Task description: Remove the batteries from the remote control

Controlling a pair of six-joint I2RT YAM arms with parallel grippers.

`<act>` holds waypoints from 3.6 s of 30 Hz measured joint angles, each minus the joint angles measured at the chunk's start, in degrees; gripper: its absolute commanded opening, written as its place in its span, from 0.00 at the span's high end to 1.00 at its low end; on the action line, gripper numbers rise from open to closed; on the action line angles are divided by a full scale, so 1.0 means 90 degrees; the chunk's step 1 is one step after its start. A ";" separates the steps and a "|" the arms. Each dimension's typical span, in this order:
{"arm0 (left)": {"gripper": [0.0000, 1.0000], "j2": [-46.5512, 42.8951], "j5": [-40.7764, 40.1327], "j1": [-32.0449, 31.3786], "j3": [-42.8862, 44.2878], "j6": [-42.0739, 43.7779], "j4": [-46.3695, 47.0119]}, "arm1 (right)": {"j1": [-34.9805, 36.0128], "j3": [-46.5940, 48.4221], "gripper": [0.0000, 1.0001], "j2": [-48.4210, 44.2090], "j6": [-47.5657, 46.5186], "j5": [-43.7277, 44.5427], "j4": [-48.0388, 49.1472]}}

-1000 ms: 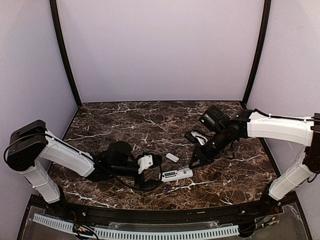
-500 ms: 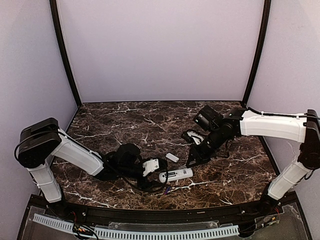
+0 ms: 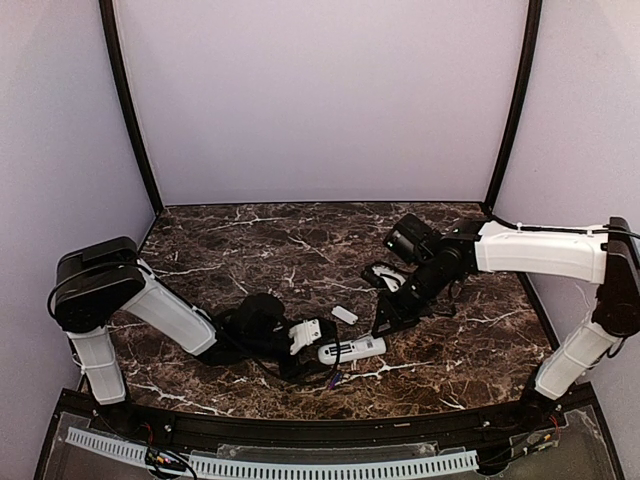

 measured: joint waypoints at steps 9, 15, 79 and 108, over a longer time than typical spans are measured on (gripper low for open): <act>0.51 0.0177 0.0053 0.0053 0.0085 -0.0056 0.0189 | 0.0000 0.0078 1.00 0.0073 0.0000 0.0034 -0.0056; 0.68 0.0236 0.0109 0.0066 0.0148 -0.0007 0.0209 | 0.0000 0.0085 1.00 0.0102 0.0000 0.0051 -0.0061; 1.00 0.0078 -0.1049 -0.0301 0.0544 0.0583 -0.0590 | 0.0080 0.0486 1.00 0.0636 0.0080 0.0546 -0.0204; 1.00 0.0068 -0.1149 -0.0342 0.0546 0.0576 -0.0605 | 0.0083 0.0610 1.00 0.0629 0.0197 0.0556 -0.0221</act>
